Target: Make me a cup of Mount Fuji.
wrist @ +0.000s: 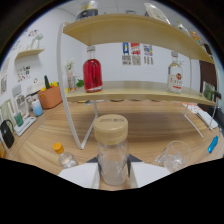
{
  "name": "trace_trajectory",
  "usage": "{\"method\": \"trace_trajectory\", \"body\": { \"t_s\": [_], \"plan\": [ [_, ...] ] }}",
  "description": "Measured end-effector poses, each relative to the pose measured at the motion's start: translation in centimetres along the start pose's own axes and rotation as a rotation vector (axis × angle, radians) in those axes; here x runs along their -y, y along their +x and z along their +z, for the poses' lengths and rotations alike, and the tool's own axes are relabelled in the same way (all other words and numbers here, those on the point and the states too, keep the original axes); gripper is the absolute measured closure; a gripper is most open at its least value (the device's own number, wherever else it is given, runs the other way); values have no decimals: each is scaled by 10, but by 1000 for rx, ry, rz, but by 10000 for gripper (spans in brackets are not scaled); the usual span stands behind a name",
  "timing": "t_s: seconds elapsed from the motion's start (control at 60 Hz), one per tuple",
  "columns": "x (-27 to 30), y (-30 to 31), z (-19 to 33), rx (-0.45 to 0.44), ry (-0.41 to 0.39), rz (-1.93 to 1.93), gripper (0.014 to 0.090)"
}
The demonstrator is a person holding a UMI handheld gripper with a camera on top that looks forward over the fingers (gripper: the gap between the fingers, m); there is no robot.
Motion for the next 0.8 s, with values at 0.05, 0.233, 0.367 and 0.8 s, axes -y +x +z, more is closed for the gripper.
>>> {"method": "trace_trajectory", "body": {
  "t_s": [0.05, 0.233, 0.367, 0.8],
  "plan": [
    [-3, 0, -2, 5, -8, -6, 623],
    [-6, -2, -17, 16, -31, 15, 313],
    [19, -4, -46, 14, -5, 52, 191],
    [83, 74, -167, -132, 54, 163, 192]
  ]
}}
